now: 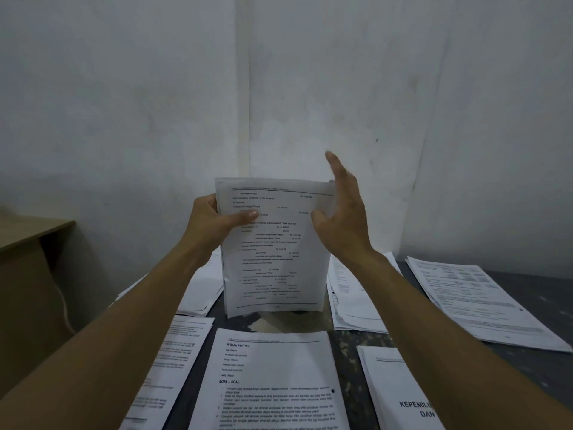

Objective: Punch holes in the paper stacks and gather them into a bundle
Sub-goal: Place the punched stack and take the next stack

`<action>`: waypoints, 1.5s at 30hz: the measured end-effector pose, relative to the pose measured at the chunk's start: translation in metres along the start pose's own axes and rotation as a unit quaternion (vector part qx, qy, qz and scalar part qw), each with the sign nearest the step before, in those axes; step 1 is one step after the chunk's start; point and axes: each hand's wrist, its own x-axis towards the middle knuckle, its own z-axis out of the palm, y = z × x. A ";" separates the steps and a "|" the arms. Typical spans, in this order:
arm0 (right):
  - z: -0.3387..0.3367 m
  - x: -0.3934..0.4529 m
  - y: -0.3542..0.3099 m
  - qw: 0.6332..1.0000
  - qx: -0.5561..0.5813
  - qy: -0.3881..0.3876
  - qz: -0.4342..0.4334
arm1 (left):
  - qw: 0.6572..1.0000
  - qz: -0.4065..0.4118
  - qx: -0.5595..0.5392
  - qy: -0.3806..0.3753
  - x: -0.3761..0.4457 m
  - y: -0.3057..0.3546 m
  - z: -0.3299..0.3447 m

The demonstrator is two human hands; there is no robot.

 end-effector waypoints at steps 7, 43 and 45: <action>-0.001 -0.003 -0.004 0.997 -0.061 -0.042 0.001 | 1.000 -0.003 -0.008 0.006 -0.003 0.001 0.000; -0.132 -0.022 0.019 0.940 0.206 0.076 0.261 | 0.998 -0.023 -0.065 -0.009 -0.046 0.040 0.127; -0.152 -0.032 0.027 0.946 0.168 0.080 0.267 | 0.999 0.018 -0.031 0.001 -0.056 0.037 0.154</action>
